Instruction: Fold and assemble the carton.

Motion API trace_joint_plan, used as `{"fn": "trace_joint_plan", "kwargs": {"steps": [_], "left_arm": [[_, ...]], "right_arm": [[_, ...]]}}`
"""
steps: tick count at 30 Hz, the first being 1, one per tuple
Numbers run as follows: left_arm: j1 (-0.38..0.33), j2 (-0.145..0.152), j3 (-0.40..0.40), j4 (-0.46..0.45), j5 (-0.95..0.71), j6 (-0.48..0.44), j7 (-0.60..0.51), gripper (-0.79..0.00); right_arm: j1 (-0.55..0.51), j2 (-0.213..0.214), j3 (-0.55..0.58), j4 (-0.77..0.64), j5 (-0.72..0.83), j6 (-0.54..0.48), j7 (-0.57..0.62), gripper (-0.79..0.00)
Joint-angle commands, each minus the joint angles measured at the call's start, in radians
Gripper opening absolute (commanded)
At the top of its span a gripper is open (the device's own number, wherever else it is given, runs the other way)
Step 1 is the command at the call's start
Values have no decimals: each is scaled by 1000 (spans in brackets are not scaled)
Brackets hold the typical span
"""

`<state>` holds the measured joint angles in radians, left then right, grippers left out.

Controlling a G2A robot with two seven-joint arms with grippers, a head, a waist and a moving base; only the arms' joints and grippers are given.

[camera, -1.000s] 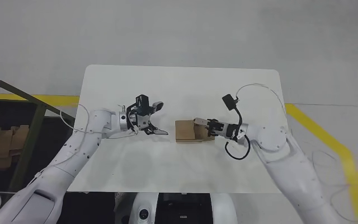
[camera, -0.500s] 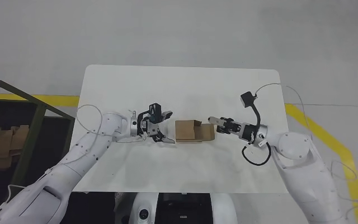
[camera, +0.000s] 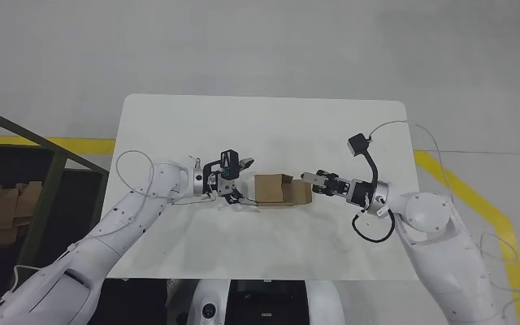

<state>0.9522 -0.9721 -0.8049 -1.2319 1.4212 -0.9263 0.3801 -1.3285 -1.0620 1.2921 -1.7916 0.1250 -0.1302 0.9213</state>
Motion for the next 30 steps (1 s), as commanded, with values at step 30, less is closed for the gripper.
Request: {"fn": "trace_joint_plan", "kwargs": {"steps": [30], "left_arm": [[-51,-51,93,86,134,5,60,0]], "right_arm": [[30,0,-103,153,39,-120,125,0]]}}
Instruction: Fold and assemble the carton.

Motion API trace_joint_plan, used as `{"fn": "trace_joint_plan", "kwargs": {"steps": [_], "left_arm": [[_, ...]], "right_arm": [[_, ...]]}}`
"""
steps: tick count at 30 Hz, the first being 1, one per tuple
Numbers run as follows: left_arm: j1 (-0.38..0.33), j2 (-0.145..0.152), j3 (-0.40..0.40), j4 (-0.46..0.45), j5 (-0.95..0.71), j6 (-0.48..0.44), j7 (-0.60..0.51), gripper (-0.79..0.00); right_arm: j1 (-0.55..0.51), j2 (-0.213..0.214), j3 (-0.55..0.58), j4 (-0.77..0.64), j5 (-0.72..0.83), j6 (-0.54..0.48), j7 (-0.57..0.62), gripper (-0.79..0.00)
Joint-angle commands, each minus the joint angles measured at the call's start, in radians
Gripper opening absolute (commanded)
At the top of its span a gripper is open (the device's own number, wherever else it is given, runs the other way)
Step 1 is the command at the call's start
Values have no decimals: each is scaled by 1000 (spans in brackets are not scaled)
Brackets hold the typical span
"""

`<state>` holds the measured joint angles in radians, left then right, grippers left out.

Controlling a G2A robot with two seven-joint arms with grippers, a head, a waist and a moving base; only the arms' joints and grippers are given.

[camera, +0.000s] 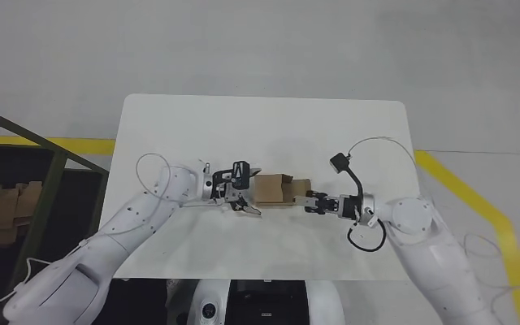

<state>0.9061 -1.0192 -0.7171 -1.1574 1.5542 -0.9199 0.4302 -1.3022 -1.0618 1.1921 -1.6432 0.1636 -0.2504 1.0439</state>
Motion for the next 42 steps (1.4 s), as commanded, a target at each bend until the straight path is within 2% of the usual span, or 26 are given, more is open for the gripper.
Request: {"fn": "trace_joint_plan", "kwargs": {"steps": [1,8,13,20,25,26,28,29,30,33,34,36,42], "left_arm": [[-8,-6,8,17,3,-2,15,0],[-28,-21,27,65,15,-5,64,-3],[-33,-26,30,81,20,-4,80,-83],[-34,-30,30,94,26,0,98,-111],[-35,-33,29,101,26,0,104,-102],[-35,-34,28,103,26,-2,105,-102],[-36,-34,27,105,26,-2,107,-114],[-36,-35,27,105,28,-2,109,-129],[-36,-35,27,105,29,-2,109,-142],[-35,-36,24,107,29,-1,112,-139],[-35,-36,24,107,30,-2,112,-135],[-34,-36,21,107,30,-3,112,-145],[-33,-37,18,107,31,-8,111,-148]], "right_arm": [[5,0,-5,8,0,0,4,0],[14,2,-20,27,-13,13,20,0],[16,4,-28,42,-19,26,32,0],[15,9,-35,61,-32,68,51,0],[17,12,-42,73,-36,99,72,0],[20,12,-46,76,-35,103,77,-22],[27,10,-57,88,-31,111,84,-339],[35,9,-67,96,-28,115,86,-413],[39,8,-72,102,-26,118,87,-483],[60,3,-96,127,-22,127,88,-616],[66,2,-102,135,-26,132,87,-637],[78,0,-115,152,-38,146,81,-785],[91,-3,-133,179,-72,179,32,-785]]}}
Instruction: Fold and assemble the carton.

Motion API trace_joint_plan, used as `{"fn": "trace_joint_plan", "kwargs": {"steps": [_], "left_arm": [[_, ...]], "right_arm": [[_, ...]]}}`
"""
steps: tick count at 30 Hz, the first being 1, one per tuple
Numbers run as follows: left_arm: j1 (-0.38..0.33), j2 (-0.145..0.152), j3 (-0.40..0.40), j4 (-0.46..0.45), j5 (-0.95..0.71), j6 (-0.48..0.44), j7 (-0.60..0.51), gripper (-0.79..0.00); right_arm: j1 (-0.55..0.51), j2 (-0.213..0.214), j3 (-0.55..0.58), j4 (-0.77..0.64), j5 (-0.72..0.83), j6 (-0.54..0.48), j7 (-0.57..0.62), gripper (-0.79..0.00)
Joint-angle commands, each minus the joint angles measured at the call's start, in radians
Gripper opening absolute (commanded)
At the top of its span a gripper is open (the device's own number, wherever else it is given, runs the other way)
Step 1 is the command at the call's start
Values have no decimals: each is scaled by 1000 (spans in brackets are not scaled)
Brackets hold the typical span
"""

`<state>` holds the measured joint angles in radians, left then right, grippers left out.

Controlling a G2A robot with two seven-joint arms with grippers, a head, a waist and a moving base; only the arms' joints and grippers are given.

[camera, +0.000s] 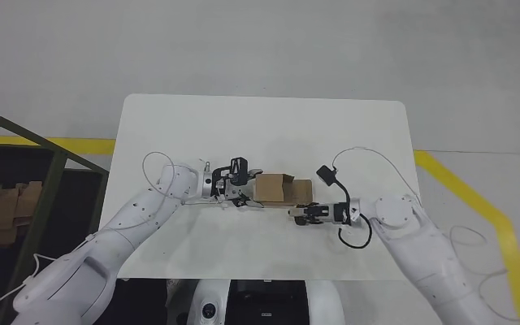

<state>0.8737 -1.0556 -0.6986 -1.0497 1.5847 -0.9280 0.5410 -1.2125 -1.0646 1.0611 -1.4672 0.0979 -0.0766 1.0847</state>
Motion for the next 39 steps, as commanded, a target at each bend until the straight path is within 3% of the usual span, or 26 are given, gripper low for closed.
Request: {"fn": "trace_joint_plan", "kwargs": {"steps": [1,8,17,19,20,27,39], "left_arm": [[0,-1,-1,-1,2,0,0,-148],[1,-2,-3,-2,6,0,1,-151],[1,-3,-7,-3,13,-4,3,-212],[1,-4,-7,-4,16,-6,3,-277],[1,-4,-8,-4,17,-6,4,-351],[-2,-5,-8,-7,23,-13,4,-268],[-5,-10,-9,-5,22,-16,-2,-240]], "right_arm": [[3,-1,-6,4,-9,8,-19,-785],[23,-10,-28,31,-11,11,-70,-785],[66,-21,-58,65,-55,38,-134,-785],[76,-22,-62,67,-75,41,-154,-785],[79,-23,-63,70,-81,37,-166,-785],[108,-35,-88,78,-73,31,-179,-785],[191,-81,-172,182,41,55,-176,-785]]}}
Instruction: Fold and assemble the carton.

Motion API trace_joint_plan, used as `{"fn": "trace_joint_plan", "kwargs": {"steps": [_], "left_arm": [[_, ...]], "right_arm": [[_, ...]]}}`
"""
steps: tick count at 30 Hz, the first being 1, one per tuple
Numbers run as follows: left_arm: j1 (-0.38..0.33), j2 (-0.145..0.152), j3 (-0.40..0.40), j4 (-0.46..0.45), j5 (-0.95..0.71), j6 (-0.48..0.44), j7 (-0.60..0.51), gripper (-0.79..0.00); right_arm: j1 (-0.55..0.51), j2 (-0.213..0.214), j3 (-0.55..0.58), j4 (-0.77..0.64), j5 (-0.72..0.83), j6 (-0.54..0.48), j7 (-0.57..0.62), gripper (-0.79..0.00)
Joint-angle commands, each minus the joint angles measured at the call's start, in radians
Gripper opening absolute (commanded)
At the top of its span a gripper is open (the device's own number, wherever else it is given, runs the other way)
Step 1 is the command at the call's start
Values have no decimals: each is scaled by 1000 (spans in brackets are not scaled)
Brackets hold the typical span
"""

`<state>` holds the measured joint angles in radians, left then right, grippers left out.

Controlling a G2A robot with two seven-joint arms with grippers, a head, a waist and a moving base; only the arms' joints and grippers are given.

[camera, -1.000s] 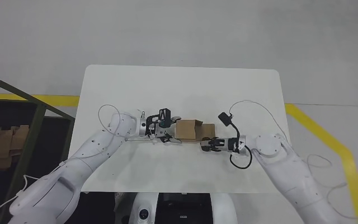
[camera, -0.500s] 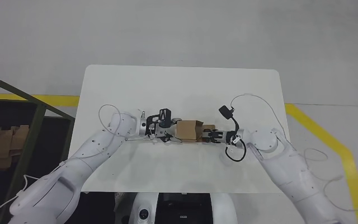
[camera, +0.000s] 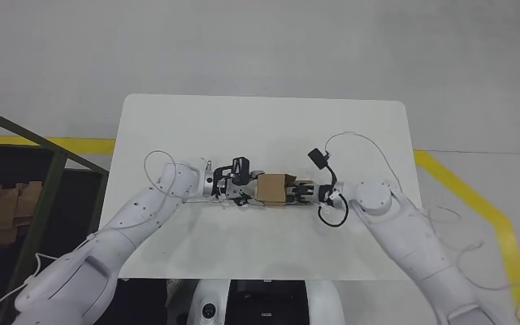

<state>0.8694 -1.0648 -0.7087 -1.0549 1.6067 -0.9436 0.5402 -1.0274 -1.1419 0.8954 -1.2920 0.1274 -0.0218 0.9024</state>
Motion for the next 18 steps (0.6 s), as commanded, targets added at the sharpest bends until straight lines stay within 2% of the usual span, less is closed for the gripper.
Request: {"fn": "trace_joint_plan", "kwargs": {"steps": [1,8,12,18], "left_arm": [[-1,-1,1,1,0,-1,-2,-237],[-3,-4,1,5,2,0,-2,-215],[-3,-4,0,6,5,-2,-3,-197],[-2,-4,-2,5,9,-6,2,-191]], "right_arm": [[15,-7,-14,17,10,5,1,-785],[31,-17,-8,76,72,26,8,-785],[6,0,36,56,59,33,34,-785],[-77,42,166,-40,35,55,13,-785]]}}
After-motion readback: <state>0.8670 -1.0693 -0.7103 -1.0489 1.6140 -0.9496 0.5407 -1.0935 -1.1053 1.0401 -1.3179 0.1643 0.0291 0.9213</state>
